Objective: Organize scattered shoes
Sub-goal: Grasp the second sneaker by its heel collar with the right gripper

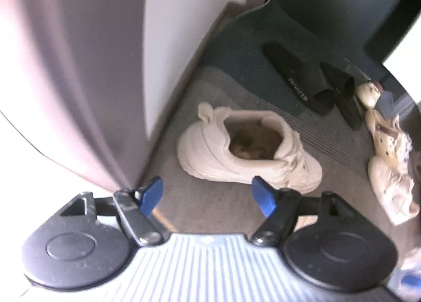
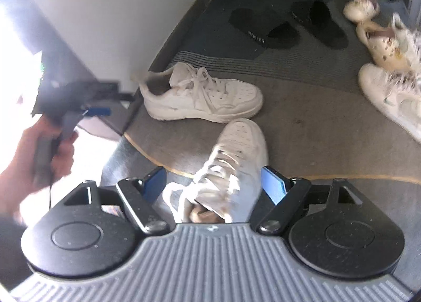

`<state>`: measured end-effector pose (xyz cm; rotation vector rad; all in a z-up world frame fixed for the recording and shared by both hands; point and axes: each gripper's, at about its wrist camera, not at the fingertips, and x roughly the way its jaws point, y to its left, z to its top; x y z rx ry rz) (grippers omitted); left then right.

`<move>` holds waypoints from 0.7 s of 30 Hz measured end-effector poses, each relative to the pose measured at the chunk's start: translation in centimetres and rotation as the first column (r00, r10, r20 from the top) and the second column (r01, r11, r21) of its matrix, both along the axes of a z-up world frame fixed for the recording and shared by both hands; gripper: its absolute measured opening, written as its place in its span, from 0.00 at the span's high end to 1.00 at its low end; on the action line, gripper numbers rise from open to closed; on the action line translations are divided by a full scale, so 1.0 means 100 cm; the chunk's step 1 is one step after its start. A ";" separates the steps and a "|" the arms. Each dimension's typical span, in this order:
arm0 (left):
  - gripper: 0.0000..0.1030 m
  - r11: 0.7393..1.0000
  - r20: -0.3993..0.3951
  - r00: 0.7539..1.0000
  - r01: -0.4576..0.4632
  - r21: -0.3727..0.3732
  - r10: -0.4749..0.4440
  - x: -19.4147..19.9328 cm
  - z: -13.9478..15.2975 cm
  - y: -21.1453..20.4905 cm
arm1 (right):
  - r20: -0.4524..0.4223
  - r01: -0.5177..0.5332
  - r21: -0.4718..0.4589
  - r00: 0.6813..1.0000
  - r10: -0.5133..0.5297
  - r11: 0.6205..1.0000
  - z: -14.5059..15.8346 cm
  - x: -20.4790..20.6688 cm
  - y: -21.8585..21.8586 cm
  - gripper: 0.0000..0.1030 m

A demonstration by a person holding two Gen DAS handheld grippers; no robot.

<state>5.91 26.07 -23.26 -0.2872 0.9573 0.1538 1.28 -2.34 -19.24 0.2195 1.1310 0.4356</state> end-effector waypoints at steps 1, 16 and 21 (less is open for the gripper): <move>0.17 0.998 0.100 0.993 0.052 0.045 -0.056 -0.010 0.023 -0.002 | -0.045 0.036 0.020 0.998 -0.035 0.999 -0.004 0.012 0.007 0.21; 0.13 0.972 0.392 0.899 0.124 0.200 -0.195 -0.091 0.079 0.033 | -0.353 0.475 0.157 0.846 -0.400 0.866 -0.071 0.111 0.142 0.22; 0.12 0.986 0.415 0.904 0.042 0.163 -0.107 -0.101 0.085 0.053 | -0.387 0.655 0.149 0.728 -0.566 0.740 -0.099 0.116 0.161 0.23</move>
